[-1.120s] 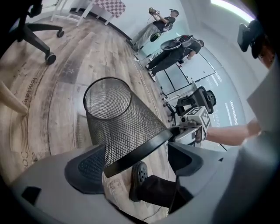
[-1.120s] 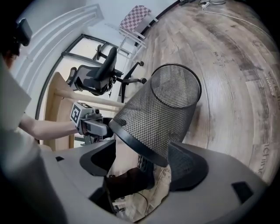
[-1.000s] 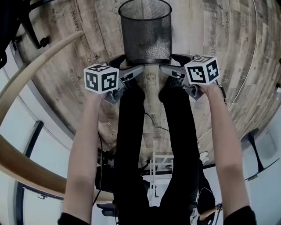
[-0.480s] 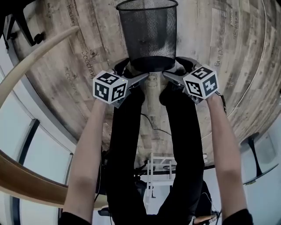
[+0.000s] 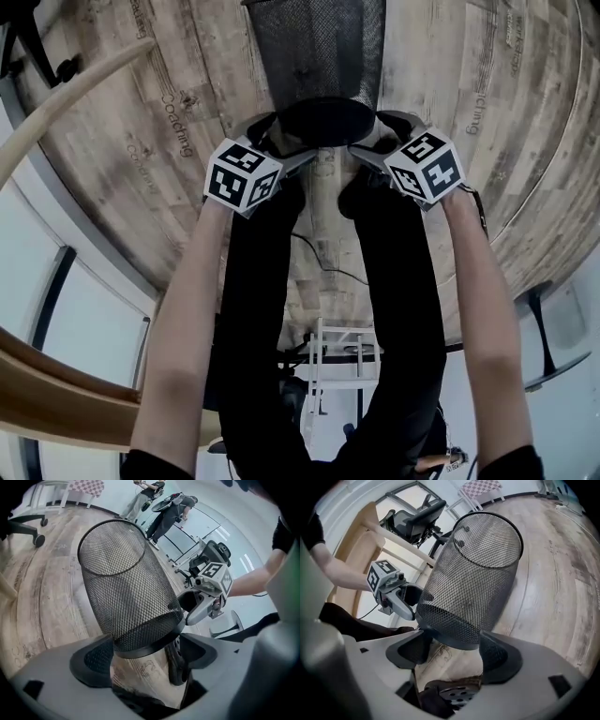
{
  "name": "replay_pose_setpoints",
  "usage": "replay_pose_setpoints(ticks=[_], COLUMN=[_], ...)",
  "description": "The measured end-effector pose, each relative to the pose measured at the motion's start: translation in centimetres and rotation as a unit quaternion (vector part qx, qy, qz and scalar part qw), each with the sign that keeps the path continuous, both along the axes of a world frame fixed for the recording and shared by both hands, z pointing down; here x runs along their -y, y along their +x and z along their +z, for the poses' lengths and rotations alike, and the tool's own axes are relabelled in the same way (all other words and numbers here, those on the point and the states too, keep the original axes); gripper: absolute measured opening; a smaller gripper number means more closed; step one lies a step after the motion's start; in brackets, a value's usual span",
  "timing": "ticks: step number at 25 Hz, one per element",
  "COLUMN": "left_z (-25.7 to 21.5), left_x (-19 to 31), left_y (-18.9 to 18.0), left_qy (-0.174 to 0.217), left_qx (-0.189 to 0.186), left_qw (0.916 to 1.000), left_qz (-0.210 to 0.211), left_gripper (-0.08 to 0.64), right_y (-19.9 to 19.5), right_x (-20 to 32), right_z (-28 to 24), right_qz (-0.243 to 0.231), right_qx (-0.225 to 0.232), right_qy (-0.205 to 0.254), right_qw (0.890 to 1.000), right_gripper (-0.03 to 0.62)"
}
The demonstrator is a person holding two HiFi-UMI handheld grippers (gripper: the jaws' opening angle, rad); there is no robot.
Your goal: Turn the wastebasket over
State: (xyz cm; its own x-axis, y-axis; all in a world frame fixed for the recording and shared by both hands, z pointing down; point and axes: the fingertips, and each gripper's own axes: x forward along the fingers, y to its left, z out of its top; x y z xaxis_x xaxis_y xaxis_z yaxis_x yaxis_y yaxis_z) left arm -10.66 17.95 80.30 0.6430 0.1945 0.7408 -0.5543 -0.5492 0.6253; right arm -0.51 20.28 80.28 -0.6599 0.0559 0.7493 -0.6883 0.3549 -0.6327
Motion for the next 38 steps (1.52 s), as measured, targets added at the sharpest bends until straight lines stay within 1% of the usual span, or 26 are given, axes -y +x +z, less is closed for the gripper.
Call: replay_pose_setpoints(ticks=[4, 8, 13, 15, 18, 22, 28, 31, 33, 36, 38], left_z=[0.4, 0.5, 0.2, -0.4, -1.9, -4.7, -8.3, -9.0, -9.2, -9.2, -9.0], left_x=[0.2, 0.2, -0.2, -0.2, 0.5, 3.3, 10.3, 13.7, 15.8, 18.3, 19.5], left_y=[0.1, -0.1, -0.4, -0.9, -1.2, -0.8, 1.4, 2.4, 2.8, 3.4, 3.7], left_qy=[0.002, 0.000, -0.024, -0.032, -0.027, 0.002, 0.068, 0.105, 0.130, 0.160, 0.175], left_qx=[0.001, 0.003, 0.028, 0.042, 0.050, 0.041, 0.012, 0.008, 0.011, 0.014, 0.019], left_qw=[1.0000, 0.9999, 0.9992, 0.9985, 0.9982, 0.9988, 0.9974, 0.9939, 0.9903, 0.9842, 0.9797], left_qz=[0.001, 0.011, 0.016, 0.015, 0.019, 0.025, 0.020, 0.033, 0.048, 0.073, 0.096], left_gripper=[0.434, 0.434, 0.434, 0.434, 0.434, 0.434, 0.433, 0.433, 0.433, 0.433, 0.433], right_y=[0.1, 0.1, -0.3, -0.6, -0.3, 0.5, 0.9, 0.4, -0.1, -0.7, -0.8], right_x=[0.4, 0.5, 0.9, 1.5, 3.0, 5.5, 10.8, 13.9, 15.9, 18.6, 20.1], right_z=[0.2, 0.3, -1.0, -2.0, -3.7, -5.9, -8.0, -8.5, -8.6, -8.9, -9.0], right_qz=[-0.004, -0.008, 0.010, 0.009, -0.001, -0.015, -0.014, -0.025, -0.044, -0.076, -0.093], right_qx=[-0.002, -0.004, -0.006, -0.009, -0.016, -0.025, -0.038, -0.044, -0.047, -0.058, -0.064], right_qy=[0.002, -0.001, -0.025, -0.023, -0.011, 0.016, 0.068, 0.098, 0.120, 0.159, 0.176], right_qw=[1.000, 1.000, 1.000, 1.000, 1.000, 0.999, 0.997, 0.994, 0.991, 0.983, 0.978], right_gripper=[0.348, 0.348, 0.347, 0.347, 0.347, 0.347, 0.347, 0.347, 0.347, 0.347, 0.347])
